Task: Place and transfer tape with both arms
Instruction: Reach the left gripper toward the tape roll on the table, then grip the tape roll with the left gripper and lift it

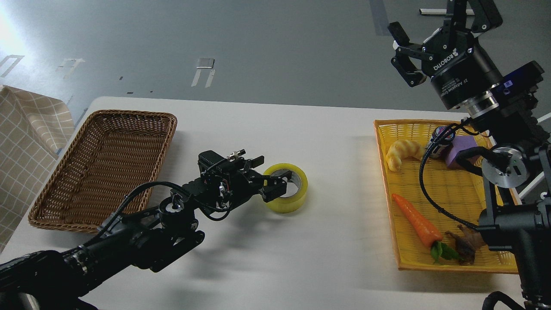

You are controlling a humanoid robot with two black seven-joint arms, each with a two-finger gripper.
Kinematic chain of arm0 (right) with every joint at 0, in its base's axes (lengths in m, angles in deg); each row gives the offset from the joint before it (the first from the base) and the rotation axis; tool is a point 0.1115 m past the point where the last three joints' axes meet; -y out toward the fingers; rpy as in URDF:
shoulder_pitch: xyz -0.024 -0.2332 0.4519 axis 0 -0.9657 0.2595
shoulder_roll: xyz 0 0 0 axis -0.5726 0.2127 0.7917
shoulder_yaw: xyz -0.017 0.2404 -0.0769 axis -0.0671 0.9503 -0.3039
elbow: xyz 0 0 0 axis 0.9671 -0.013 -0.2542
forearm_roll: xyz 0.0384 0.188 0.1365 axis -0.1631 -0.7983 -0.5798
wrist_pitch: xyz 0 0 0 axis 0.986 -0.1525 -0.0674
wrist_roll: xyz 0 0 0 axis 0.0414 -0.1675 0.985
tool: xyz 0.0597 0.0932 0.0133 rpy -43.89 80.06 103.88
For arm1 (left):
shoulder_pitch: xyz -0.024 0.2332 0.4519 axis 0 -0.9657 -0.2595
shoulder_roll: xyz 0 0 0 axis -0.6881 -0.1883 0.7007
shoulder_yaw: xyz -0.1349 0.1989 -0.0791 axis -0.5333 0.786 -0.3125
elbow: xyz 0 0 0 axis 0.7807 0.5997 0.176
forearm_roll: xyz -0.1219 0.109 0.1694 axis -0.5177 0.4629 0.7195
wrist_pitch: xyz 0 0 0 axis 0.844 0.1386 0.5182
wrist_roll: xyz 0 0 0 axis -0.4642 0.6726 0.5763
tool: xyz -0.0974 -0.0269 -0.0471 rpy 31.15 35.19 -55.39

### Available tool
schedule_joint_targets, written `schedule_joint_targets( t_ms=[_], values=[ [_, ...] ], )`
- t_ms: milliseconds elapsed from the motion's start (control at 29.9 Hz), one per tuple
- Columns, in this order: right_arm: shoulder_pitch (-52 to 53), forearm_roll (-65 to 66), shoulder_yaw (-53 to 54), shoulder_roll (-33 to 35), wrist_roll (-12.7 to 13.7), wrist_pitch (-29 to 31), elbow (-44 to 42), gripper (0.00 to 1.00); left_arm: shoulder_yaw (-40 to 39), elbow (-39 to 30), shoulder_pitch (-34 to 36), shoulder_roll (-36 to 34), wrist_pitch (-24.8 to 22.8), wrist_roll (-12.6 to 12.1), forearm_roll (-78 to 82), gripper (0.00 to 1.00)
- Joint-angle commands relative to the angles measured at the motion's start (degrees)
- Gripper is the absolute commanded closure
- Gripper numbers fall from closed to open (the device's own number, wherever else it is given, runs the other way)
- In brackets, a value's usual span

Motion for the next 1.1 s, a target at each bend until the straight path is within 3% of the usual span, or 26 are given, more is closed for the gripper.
schedule_joint_targets(
  t_ms=[0, 134, 234, 368, 668, 935, 1069],
  values=[
    [-0.6, 0.0, 0.0, 0.7, 0.0, 0.0, -0.2, 0.0, 0.0, 0.3, 0.2, 0.1, 0.2, 0.1, 0.0, 0.03],
    [-0.5, 0.0, -0.1, 0.7, 0.0, 0.0, -0.2, 0.0, 0.0, 0.3, 0.5, 0.0, 0.2, 0.3, 0.0, 0.05],
    [-0.5, 0.0, -0.1, 0.8, 0.0, 0.0, -0.3, 0.0, 0.0, 0.3, 0.5, -0.2, 0.3, 2.9, 0.0, 0.05],
    [-0.5, 0.0, -0.1, 0.8, 0.1, 0.0, -0.3, 0.0, 0.2, 0.3, 0.5, -0.5, 0.4, 4.2, 0.1, 0.05],
    [-0.9, 0.0, 0.0, 0.7, 0.1, -0.1, 0.1, 0.0, 3.1, 3.1, 1.3, -0.4, 2.5, 3.6, 0.0, 0.06],
    [-0.9, -0.1, 0.2, 0.7, 0.0, -0.1, 0.1, 0.0, 3.2, 4.5, 1.3, -0.6, 2.6, 4.3, 0.0, 0.12],
    [-0.9, 0.0, 0.2, 0.7, 0.0, -0.1, -0.1, 0.0, 3.3, 4.5, 1.4, -0.6, 2.5, 4.7, 0.0, 0.32]
  ],
)
